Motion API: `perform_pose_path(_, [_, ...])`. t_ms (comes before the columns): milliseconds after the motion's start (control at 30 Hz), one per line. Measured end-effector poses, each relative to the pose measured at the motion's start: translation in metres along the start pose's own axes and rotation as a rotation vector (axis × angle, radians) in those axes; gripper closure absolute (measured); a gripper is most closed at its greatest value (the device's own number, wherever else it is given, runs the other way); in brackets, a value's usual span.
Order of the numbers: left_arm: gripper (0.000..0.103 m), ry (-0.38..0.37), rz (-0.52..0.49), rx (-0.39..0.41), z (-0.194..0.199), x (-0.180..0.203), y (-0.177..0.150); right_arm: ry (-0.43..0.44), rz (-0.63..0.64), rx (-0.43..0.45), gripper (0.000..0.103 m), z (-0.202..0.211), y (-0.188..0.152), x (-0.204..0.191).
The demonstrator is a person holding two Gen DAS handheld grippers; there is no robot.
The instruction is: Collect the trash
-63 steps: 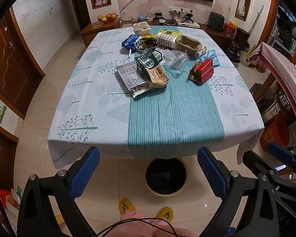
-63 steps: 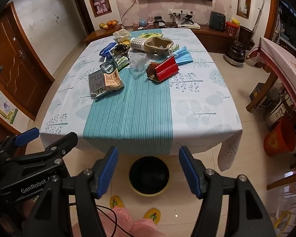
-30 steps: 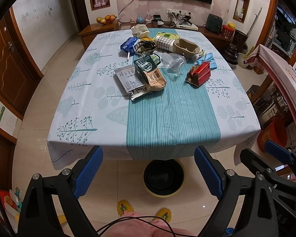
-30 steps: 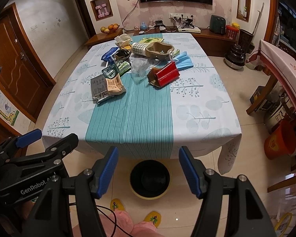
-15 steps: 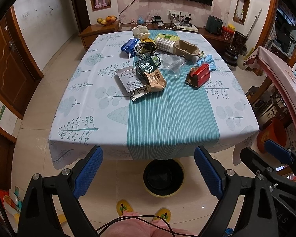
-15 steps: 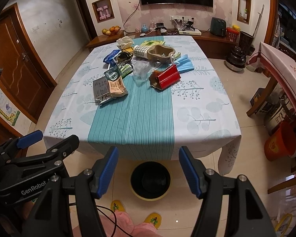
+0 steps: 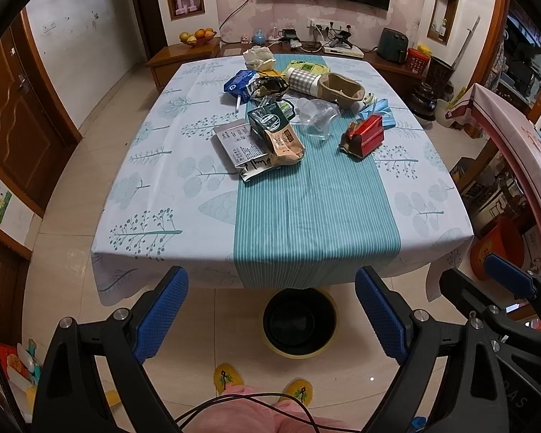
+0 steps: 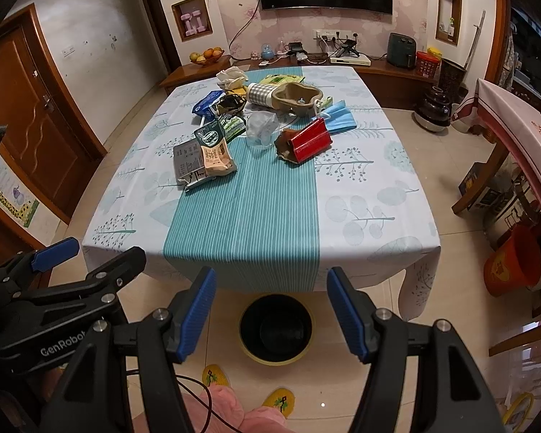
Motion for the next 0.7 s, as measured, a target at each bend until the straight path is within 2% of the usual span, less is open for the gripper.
perform_pose_path(467, [0.011,0.027,0.001,0.018,0.01,-0.004,0.005,0.037,0.005,0.031,0.038,0.008,0.01,-0.009])
perform_pose_path(700, [0.01,0.062,0.04,0.053,0.019,-0.024,0.034,0.074,0.018,0.058,0.039,0.005,0.035,-0.02])
Point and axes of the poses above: each gripper's, at about its wrist camera, not at the fingertips, and z roughly against the way its jaws point, x to its right, y to its top, the point moved 5 cm from there along -z, roughly the way its jaws point, and after that the axes turned 13 degrees about -y, right-handed, at the moved point
